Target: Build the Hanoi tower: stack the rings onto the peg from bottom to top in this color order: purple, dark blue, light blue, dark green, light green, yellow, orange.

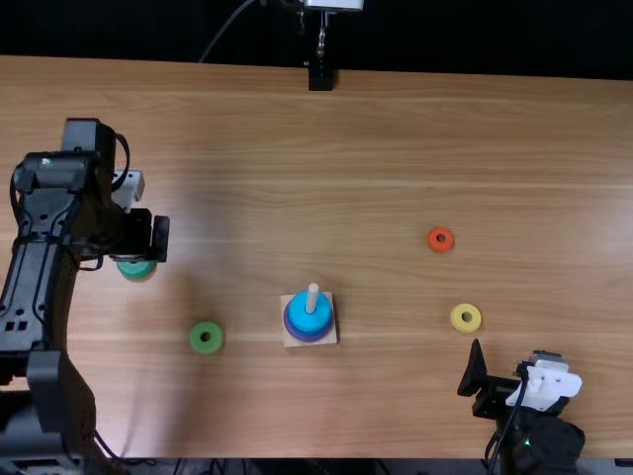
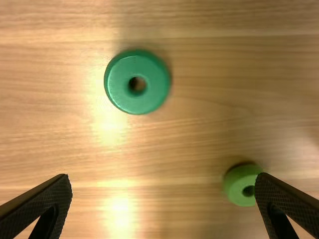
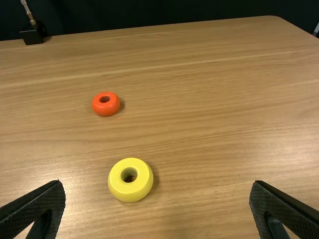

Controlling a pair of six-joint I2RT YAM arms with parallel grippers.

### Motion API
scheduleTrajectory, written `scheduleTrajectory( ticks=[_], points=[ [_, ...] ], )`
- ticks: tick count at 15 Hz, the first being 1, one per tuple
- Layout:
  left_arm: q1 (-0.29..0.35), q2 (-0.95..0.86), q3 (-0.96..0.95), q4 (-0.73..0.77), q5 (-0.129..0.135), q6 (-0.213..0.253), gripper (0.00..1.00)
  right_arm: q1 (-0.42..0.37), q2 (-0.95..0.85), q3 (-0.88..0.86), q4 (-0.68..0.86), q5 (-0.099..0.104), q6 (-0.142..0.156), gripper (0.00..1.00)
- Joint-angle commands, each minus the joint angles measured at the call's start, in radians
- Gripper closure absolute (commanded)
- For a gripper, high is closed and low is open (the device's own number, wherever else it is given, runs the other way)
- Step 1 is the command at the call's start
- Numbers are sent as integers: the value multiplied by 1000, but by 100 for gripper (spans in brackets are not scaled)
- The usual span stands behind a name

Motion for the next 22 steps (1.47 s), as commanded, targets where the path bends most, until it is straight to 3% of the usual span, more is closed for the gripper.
scheduleTrajectory(
  ticks=[1,14,22],
  points=[
    [15,36,-13,3,-8,10,0,-8,-12,-108,-59,10,-1,0],
    [42,133,-145,261,-4,14,0,-8,-12,-108,-59,10,-1,0],
    [44,157,-191,336,-4,14,0,-8,-12,-106,-59,12,-1,0]
  ],
)
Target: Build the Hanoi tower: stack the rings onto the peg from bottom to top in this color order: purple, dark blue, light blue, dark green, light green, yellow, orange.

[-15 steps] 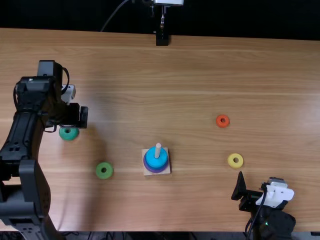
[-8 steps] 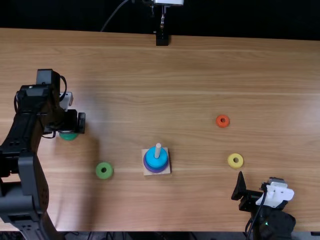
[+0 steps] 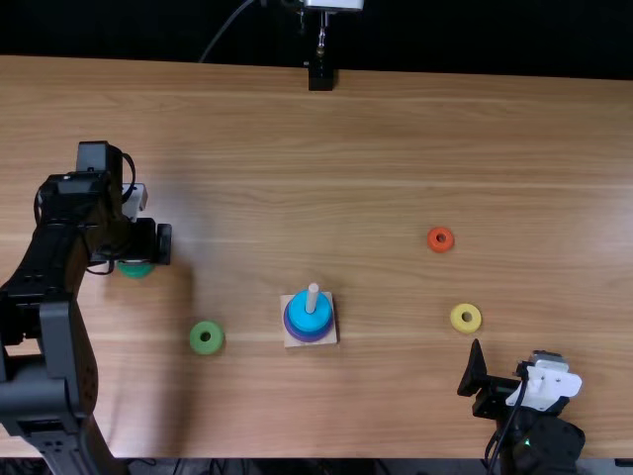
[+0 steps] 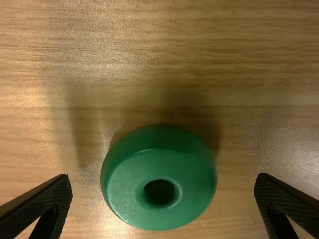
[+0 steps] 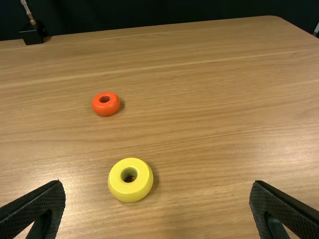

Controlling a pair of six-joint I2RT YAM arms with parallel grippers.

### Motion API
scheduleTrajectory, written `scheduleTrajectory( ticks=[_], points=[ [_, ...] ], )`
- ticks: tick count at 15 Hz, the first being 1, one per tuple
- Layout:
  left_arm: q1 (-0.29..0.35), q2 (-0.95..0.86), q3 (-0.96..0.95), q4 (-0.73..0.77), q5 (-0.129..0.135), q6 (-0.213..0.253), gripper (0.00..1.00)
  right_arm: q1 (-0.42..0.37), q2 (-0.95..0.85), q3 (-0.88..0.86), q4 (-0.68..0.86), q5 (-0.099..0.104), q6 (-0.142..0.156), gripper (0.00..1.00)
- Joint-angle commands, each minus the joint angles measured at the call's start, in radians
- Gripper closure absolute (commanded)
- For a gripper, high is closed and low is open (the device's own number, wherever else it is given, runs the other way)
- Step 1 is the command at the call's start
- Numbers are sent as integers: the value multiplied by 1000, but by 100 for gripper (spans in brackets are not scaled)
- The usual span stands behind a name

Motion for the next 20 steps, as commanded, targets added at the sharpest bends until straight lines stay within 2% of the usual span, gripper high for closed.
scheduleTrajectory(
  ticks=[1,8,13,14,16,17,18,20],
  points=[
    [13,21,-23,1,1,11,0,-8,-12,-108,-59,12,-1,0],
    [36,55,-23,-1,1,9,0,-8,-12,-108,-59,12,-1,0],
    [45,58,-23,-1,12,9,0,-8,-12,-108,-59,12,-1,0],
    [45,58,-23,-1,12,9,3,-8,-12,-108,-59,12,-1,0],
    [42,58,-23,1,16,9,71,-8,-12,-108,-59,10,-1,0],
    [42,58,-23,9,16,9,89,-8,-12,-106,-59,10,-1,0],
    [42,56,-24,16,20,9,95,-8,-12,-108,-59,12,-1,0],
    [34,47,-23,14,20,7,95,-8,-12,-106,-59,12,-1,0]
  ],
)
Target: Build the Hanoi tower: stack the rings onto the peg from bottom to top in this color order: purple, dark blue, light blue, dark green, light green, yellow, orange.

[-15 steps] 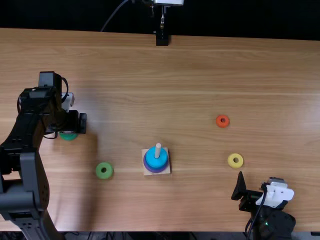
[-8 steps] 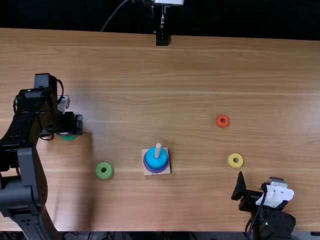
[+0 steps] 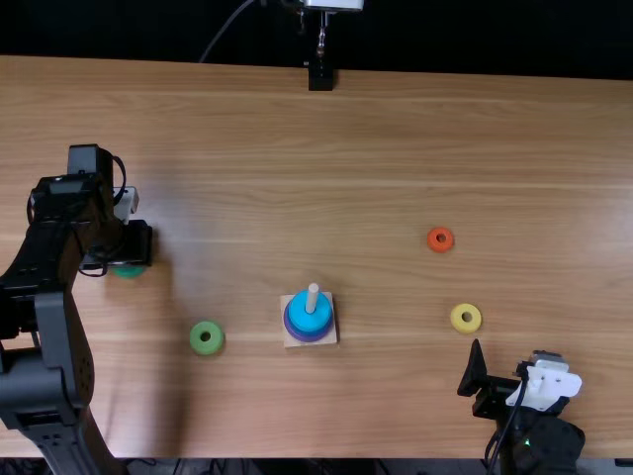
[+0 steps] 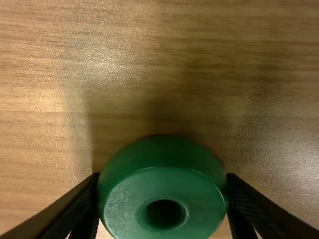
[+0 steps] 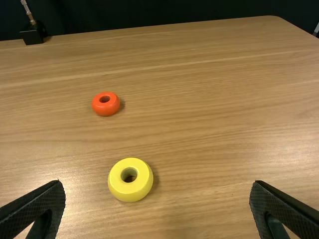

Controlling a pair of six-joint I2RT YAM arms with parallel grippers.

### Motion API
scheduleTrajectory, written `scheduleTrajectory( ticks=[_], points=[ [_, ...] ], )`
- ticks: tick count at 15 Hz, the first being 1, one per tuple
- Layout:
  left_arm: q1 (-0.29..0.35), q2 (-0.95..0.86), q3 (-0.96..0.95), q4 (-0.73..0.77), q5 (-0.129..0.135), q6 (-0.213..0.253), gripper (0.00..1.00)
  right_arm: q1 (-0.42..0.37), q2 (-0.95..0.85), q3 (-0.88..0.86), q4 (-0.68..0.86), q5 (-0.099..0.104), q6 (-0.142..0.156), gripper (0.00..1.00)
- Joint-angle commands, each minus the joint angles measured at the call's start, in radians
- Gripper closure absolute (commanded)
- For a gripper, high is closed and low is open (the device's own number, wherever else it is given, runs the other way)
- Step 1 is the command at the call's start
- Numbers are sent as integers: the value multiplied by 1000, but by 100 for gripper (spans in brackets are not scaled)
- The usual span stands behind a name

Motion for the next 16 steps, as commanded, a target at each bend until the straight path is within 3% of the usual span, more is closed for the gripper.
scheduleTrajectory(
  ticks=[1,6,10,15,16],
  points=[
    [-2,10,-22,-4,16,8,95,-8,-12,-107,-59,12,-1,0],
    [-44,-99,4,-67,16,6,95,-8,-12,-107,-59,10,-1,0],
    [-68,-166,135,-350,16,4,95,-8,-12,-107,-59,12,-1,0],
    [-200,-266,251,-494,18,-14,95,-8,-12,-107,-59,12,-1,0],
    [-235,-282,268,-499,18,-44,95,-8,-12,-107,-59,12,-1,0]
  ],
)
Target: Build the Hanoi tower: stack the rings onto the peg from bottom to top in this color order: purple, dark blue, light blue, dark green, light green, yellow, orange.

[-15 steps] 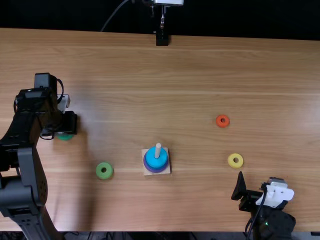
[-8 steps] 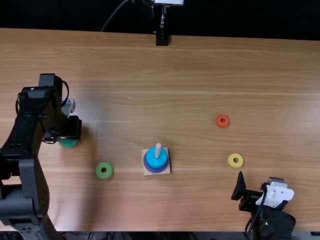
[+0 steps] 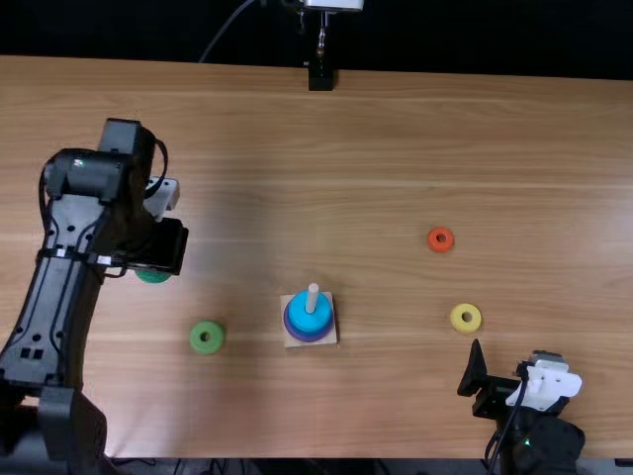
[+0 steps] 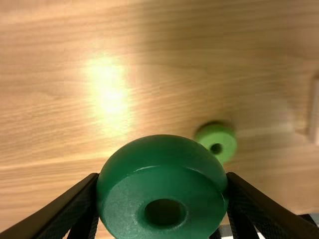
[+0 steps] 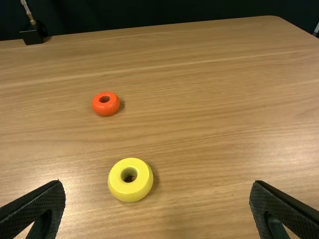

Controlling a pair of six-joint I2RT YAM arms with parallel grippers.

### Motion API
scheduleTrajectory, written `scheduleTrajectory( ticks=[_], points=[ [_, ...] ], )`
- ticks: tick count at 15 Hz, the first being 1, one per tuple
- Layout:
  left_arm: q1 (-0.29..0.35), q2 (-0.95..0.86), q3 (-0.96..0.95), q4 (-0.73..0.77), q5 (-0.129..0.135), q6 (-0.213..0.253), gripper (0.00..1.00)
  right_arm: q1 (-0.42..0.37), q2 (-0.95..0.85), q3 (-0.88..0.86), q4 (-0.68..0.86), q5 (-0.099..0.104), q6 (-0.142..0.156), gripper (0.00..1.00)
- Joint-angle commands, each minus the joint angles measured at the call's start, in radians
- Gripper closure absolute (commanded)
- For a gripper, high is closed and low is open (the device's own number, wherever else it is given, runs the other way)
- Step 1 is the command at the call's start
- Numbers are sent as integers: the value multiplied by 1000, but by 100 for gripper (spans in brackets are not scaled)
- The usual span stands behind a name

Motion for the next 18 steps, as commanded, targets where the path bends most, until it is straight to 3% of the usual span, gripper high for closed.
scheduleTrajectory(
  ticks=[1,3,8,14,18],
  points=[
    [-59,-50,59,-27,10,-84,95,-8,-12,-108,-59,12,-1,0],
    [-140,-60,118,-57,10,-175,95,-8,-12,-106,-59,12,-1,0],
    [-318,-61,206,-70,25,-298,95,-8,-12,-108,-59,12,-1,0],
    [-494,-60,214,-70,27,-390,95,-8,-12,-108,-59,12,-1,0],
    [-534,-47,250,-53,27,-421,95,-8,-12,-108,-59,12,-3,0]
  ],
)
